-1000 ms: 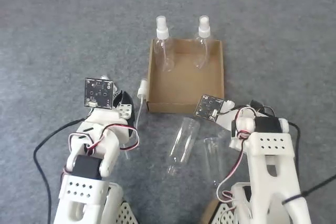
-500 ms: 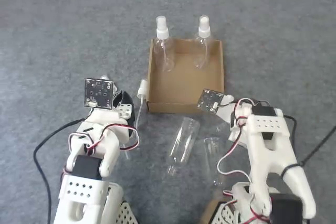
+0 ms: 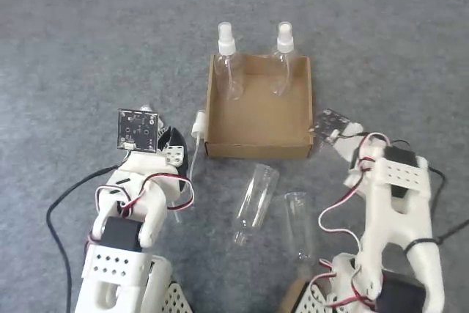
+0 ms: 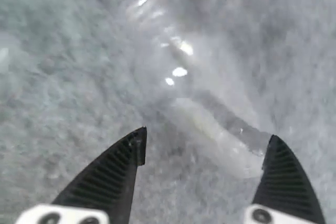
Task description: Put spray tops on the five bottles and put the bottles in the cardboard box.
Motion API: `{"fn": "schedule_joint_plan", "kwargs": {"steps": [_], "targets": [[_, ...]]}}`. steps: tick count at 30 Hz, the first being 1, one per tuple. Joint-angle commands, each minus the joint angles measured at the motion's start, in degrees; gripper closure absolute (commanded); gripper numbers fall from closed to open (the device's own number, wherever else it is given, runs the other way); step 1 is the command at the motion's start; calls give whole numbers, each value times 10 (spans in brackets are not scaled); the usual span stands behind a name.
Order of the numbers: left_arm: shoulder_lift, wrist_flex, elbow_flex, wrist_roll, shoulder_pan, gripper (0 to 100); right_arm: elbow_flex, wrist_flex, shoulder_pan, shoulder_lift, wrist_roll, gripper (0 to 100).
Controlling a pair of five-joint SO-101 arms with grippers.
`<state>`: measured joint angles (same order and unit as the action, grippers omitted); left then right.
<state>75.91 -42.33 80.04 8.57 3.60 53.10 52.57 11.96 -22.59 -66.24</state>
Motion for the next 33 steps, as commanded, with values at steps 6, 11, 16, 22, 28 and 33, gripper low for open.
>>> {"fn": "schedule_joint_plan", "kwargs": {"steps": [6,11,16,22,28,33], "targets": [[14,10,-6,5,-3,988,-22,39,110,17,-40,723],[14,11,-6,5,-3,988,-64,101,125,17,-38,723],[14,10,-6,5,-3,988,-139,157,124,17,40,723],[14,10,-6,5,-3,988,-245,233,123,17,101,722],[14,9,-6,5,-3,988,-312,247,87,19,170,720],[14,9,-6,5,-3,988,-337,246,-7,24,247,720]]}}
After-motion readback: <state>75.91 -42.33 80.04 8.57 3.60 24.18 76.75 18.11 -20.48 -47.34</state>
